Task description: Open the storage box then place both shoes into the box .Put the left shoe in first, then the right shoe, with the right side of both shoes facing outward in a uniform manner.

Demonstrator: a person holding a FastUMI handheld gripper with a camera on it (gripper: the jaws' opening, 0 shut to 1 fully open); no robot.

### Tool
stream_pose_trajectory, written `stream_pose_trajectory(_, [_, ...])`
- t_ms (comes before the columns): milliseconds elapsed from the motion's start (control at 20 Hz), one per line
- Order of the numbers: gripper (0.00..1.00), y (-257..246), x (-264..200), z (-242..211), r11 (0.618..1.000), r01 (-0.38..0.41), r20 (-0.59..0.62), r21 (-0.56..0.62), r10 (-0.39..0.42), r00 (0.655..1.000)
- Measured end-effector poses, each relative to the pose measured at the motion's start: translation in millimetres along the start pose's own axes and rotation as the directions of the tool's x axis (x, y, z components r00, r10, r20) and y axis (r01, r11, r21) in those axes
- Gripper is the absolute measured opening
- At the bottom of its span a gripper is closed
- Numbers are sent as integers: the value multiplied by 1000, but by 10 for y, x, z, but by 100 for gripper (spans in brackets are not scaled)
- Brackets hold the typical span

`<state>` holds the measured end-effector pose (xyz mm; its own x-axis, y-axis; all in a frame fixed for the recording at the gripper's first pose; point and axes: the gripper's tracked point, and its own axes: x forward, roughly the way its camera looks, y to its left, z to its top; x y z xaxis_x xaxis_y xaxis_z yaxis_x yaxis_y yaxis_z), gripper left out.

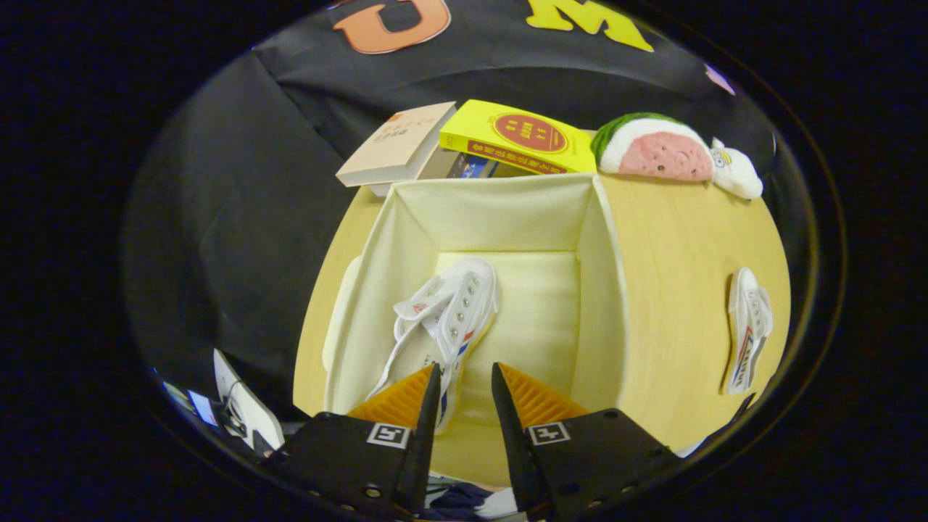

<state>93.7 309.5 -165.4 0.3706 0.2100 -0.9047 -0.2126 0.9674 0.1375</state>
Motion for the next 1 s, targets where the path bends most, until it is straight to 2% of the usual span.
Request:
stream_pose_trajectory(100, [52, -117, -186, -69, 1000, 10, -5, -15, -10, 1000])
stream_pose_trajectory(350, [52, -668, -693, -39, 992, 77, 62, -102, -70, 996])
stream_pose_trajectory(450, [52, -1054, -829, -27, 982, 134, 78, -136, -124, 989])
stream_pose_trajectory(500, [53, -1277, -854, -19, 979, 160, 82, -130, -150, 985])
stream_pose_trajectory(700, [56, -1997, -868, -147, 984, 173, 19, -47, -172, 985])
stream_pose_trajectory(750, [57, -2264, -867, -153, 977, 207, 13, -39, -207, 978])
stream_pose_trajectory(950, [76, -2904, -826, -284, 969, 246, -35, 4, -246, 969])
stream_pose_trajectory(1000, [81, -3138, -814, -310, 959, 283, -39, -1, -283, 958])
